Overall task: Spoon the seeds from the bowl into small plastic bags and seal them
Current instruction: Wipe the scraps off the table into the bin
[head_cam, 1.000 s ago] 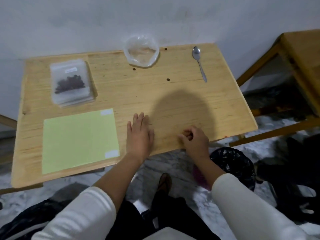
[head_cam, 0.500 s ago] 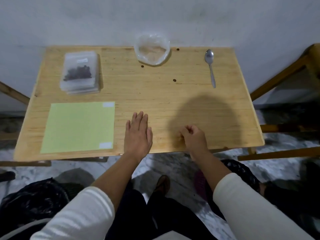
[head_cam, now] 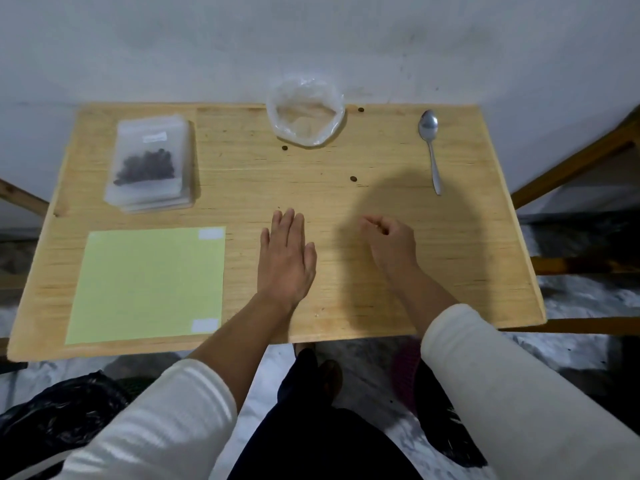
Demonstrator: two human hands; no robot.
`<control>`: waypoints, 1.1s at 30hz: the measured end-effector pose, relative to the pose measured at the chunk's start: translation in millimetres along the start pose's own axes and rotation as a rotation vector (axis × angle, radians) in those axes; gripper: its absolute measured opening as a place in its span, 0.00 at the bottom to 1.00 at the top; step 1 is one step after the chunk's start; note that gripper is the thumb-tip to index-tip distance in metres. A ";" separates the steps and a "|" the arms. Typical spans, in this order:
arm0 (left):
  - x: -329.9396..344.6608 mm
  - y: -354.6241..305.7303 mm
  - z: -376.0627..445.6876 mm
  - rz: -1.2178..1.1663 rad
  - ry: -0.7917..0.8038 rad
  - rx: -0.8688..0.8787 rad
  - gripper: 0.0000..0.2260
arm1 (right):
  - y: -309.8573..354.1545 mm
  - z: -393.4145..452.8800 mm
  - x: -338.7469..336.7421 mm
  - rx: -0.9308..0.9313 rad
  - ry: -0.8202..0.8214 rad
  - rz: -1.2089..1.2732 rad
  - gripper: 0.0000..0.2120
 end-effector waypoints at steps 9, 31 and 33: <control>-10.9 24.3 74.6 0.052 -0.003 -0.071 0.24 | 51.8 78.2 8.4 -0.268 -0.149 -0.430 0.14; -11.9 30.1 80.4 0.082 0.038 -0.114 0.27 | 51.8 96.1 30.8 -0.368 -0.143 -0.541 0.05; -13.3 30.2 80.9 0.061 0.033 -0.123 0.26 | 51.1 98.4 32.7 -0.328 -0.111 -0.568 0.04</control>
Point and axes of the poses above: each hand's wrist, its own z-axis towards the middle knuckle, its own x-axis out of the palm, y = z × x, the point moved 6 cm from there along z, towards the middle knuckle, and after that the axes turned 5 degrees about y, right-handed, at the moved point
